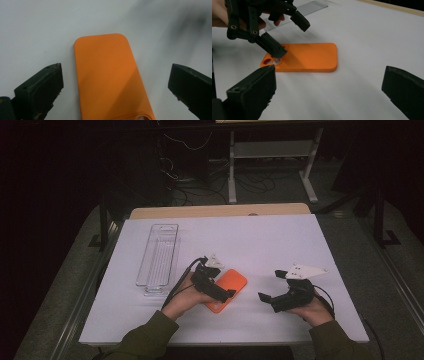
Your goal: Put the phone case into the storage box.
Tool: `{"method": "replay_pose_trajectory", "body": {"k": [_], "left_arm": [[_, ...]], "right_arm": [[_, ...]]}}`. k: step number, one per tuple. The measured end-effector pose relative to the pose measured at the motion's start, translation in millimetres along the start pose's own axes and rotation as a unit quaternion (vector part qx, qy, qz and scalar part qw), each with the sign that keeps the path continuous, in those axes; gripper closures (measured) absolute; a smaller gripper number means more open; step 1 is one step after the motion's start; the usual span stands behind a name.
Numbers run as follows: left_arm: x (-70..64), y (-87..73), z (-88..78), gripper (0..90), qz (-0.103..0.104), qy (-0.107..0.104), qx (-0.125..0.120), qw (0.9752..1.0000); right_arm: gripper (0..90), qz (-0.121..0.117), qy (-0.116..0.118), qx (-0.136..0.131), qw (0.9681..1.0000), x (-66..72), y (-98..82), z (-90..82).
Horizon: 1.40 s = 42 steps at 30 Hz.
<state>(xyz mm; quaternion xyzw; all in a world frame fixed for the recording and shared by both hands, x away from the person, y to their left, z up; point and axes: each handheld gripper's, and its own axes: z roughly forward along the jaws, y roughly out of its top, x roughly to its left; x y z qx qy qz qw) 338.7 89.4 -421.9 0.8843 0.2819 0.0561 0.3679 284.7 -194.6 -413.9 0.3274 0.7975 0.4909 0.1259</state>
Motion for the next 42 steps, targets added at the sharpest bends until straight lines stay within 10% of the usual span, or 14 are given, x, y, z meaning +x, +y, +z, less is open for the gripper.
{"method": "replay_pose_trajectory", "body": {"k": [42], "left_arm": [[-3.9, -13.9, 18.1, 0.0, 0.012, 0.028, 0.063, 0.9975]], "right_arm": [[0.0, 0.001, 0.0, 0.0, 1.0, 0.5, 0.1, 0.3]]}}
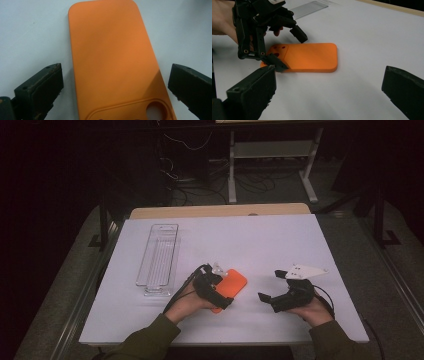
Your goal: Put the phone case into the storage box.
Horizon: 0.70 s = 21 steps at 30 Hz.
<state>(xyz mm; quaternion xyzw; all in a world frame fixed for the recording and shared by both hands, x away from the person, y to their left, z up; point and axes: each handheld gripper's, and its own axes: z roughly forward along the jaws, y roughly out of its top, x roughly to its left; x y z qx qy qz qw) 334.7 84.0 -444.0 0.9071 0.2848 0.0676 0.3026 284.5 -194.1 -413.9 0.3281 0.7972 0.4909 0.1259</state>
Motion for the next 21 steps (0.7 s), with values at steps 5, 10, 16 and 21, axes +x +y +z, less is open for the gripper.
{"method": "replay_pose_trajectory", "body": {"k": [5, 10, 16, 21], "left_arm": [[-1.3, -1.3, 1.7, 0.0, 0.003, 0.005, 0.006, 1.0], [-1.8, -1.6, 1.5, 0.0, 0.006, 0.007, 0.007, 0.9999], [-4.1, -2.8, 3.0, 0.0, 0.016, 0.018, 0.006, 0.9997], [-4.6, -3.5, 2.7, 0.0, 0.018, 0.02, 0.005, 0.9996]], "right_arm": [[0.0, 0.001, 0.0, -0.002, 1.0, -0.2, 0.1, -0.5], [0.0, 0.002, 0.0, -0.003, 1.0, -0.3, 0.1, -0.7], [0.0, 0.003, -0.001, -0.004, 1.0, -0.2, 0.1, -0.7], [0.0, 0.004, -0.001, -0.004, 1.0, -0.4, 0.1, -0.9]]}}
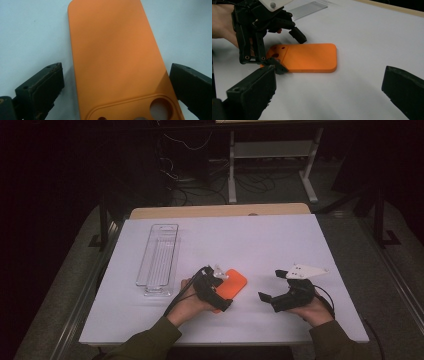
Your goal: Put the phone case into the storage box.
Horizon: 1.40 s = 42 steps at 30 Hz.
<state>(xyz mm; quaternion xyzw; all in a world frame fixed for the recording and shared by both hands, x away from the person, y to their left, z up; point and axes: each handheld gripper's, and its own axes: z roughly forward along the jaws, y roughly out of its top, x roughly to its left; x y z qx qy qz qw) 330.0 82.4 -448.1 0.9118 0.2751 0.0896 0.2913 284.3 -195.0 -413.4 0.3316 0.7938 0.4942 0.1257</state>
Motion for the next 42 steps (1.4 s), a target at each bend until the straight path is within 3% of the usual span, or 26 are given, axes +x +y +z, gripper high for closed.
{"method": "replay_pose_trajectory", "body": {"k": [18, 42], "left_arm": [[-3.0, 0.5, -4.2, 10.9, -0.01, 0.002, -0.004, 0.9999], [-0.5, 2.9, -6.5, 13.8, -0.01, -0.002, 0.008, 0.9999]], "right_arm": [[0.0, -0.001, 0.0, 0.0, 1.0, -0.3, 0.1, 0.3], [0.0, -0.003, 0.0, 0.002, 1.0, 0.0, 0.1, 0.6]]}}
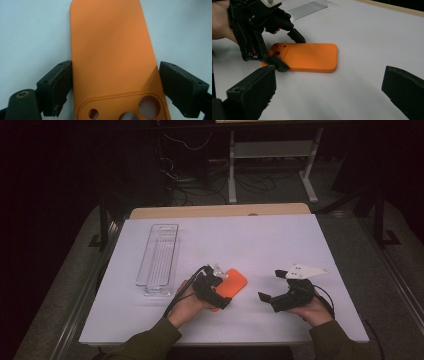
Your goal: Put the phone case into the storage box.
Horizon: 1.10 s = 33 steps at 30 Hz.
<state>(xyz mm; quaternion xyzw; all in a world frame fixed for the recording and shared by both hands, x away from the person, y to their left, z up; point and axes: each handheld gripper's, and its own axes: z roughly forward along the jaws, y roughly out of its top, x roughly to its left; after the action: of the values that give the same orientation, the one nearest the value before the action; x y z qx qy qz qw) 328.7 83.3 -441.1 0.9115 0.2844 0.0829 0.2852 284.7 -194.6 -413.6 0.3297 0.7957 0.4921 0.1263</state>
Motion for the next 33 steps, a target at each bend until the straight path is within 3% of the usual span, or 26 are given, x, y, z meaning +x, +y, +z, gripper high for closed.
{"method": "replay_pose_trajectory", "body": {"k": [13, 24, 27, 33], "left_arm": [[4.6, 1.4, -7.2, 15.3, 0.005, -0.01, -0.02, 0.9997], [8.5, 6.1, -17.8, 15.3, 0.024, -0.018, -0.027, 0.9992], [9.5, 7.4, -21.2, 15.3, 0.018, -0.024, -0.032, 0.999], [16.3, 14.0, -31.6, 15.3, 0.029, -0.041, -0.042, 0.9979]], "right_arm": [[0.0, 0.001, 0.0, -0.002, 1.0, 0.3, 0.1, -0.1], [0.0, 0.002, 0.0, -0.001, 1.0, 0.1, 0.0, -0.2], [0.0, 0.002, 0.0, -0.002, 1.0, 0.2, 0.0, -0.2], [0.0, 0.003, -0.001, -0.003, 1.0, 0.0, 0.1, -0.4]]}}
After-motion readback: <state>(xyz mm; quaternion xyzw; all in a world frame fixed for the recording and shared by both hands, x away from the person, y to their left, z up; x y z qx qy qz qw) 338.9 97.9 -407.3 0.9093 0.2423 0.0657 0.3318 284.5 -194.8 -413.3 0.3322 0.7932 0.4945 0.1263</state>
